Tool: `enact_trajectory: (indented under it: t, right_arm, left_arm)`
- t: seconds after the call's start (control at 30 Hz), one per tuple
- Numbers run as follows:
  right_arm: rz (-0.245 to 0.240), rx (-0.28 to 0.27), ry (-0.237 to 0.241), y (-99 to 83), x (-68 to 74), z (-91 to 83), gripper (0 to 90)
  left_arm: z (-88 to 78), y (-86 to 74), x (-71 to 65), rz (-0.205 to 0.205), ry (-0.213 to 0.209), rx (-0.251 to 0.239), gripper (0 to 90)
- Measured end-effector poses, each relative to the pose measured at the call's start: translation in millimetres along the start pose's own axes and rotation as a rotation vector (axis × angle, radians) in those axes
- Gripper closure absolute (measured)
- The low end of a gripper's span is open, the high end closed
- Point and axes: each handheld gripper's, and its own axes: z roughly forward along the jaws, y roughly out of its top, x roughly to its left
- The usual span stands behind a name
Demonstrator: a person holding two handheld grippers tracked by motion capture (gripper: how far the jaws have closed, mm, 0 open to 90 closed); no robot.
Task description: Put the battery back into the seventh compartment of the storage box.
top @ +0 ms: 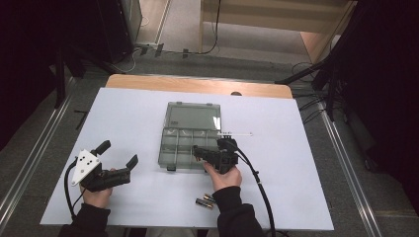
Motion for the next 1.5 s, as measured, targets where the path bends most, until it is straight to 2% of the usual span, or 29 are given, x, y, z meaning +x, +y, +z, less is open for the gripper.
enact_trajectory:
  t: [0.03,0.07,0.1,0.17,0.47,0.5,0.57,0.63,0.77,0.8,0.83,0.87,0.9,0.93,1.0,1.1,1.13,1.17,1.2,1.27,1.3,1.4,1.5]
  right_arm:
    - [0.031,-0.009,-0.009,-1.2,0.1,1.9,77.9]
    - [0.031,-0.009,-0.009,-1.2,0.1,1.9,77.9]
    - [0.070,-0.018,-0.002,-2.9,-1.1,3.9,77.9]
    - [0.098,-0.024,0.003,-3.9,-2.4,5.7,77.9]
    - [0.143,-0.038,-0.009,-6.1,-5.2,11.8,77.1]
    - [0.156,-0.054,-0.028,-6.2,-4.4,12.1,71.3]
    - [0.158,-0.052,-0.016,-6.2,-3.7,12.4,67.0]
    - [0.141,-0.049,-0.026,-7.1,-3.1,12.0,65.5]
    - [0.085,-0.065,-0.047,-7.0,-3.2,8.9,48.0]
    - [0.085,-0.065,-0.047,-7.0,-3.2,8.9,48.0]
    - [0.072,-0.073,-0.032,-6.7,-3.3,7.7,41.0]
    - [0.032,-0.074,0.001,-5.8,-2.4,4.3,21.2]
    - [0.032,-0.074,0.001,-5.8,-2.4,4.3,21.2]
    - [-0.005,-0.047,0.036,-4.8,-3.3,1.5,10.4]
    - [-0.019,-0.009,0.034,-3.7,-6.6,-1.9,5.7]
    - [-0.064,0.005,0.012,-2.4,-9.8,-9.2,0.5]
    - [-0.064,0.005,0.012,-2.4,-9.8,-9.2,0.5]
    - [-0.099,0.007,0.016,-1.7,-10.0,-15.2,0.0]
    - [-0.113,0.015,0.017,-1.4,-10.3,-17.8,0.0]
    - [-0.115,0.030,0.018,-1.0,-10.5,-20.3,0.0]
    - [-0.133,0.049,0.038,-0.7,-11.9,-25.2,0.0]
    - [-0.162,0.058,0.050,-0.8,-11.3,-30.1,0.0]
    - [-0.234,0.094,0.049,-2.1,-7.0,-36.9,0.0]
  left_arm:
    - [0.2,-0.1,0.2,0.008,-0.001,0.003,0.0]
    - [0.2,-0.1,0.2,0.008,-0.001,0.003,0.0]
    - [0.2,-0.1,0.3,0.008,-0.001,0.003,0.0]
    - [0.4,0.0,0.2,0.008,0.000,0.004,0.0]
    - [1.0,0.0,-0.4,0.002,-0.009,0.005,0.0]
    - [0.4,0.2,-0.4,0.002,-0.008,0.001,0.0]
    - [0.5,0.1,-0.1,0.001,-0.005,0.000,0.0]
    - [0.6,0.1,0.3,0.002,-0.005,0.003,0.0]
    - [1.1,0.0,0.2,0.005,-0.007,0.005,0.0]
    - [1.2,0.0,0.2,0.006,-0.007,0.006,0.0]
    - [1.3,0.0,0.3,0.005,-0.007,0.006,0.0]
    - [1.2,0.1,0.4,0.005,-0.006,0.006,0.0]
    - [1.2,0.1,0.5,0.004,-0.006,0.006,0.0]
    - [1.1,0.1,0.5,0.004,-0.005,0.006,0.0]
    - [1.2,0.0,0.2,0.005,-0.006,0.006,0.0]
    - [1.2,0.1,-0.1,0.008,-0.005,0.007,0.0]
    - [1.2,0.1,-0.1,0.008,-0.005,0.007,0.0]
    - [1.4,-0.1,0.0,0.010,-0.002,0.007,0.0]
    - [1.4,-0.1,0.0,0.010,-0.002,0.007,0.0]
    - [1.4,-0.4,0.0,0.019,0.004,0.012,0.0]
    - [1.5,-0.6,-0.4,0.029,0.011,0.016,0.0]
    - [2.2,-0.5,-1.1,0.040,0.015,0.021,0.0]
    - [2.8,-0.4,-3.2,0.054,0.015,0.025,0.0]
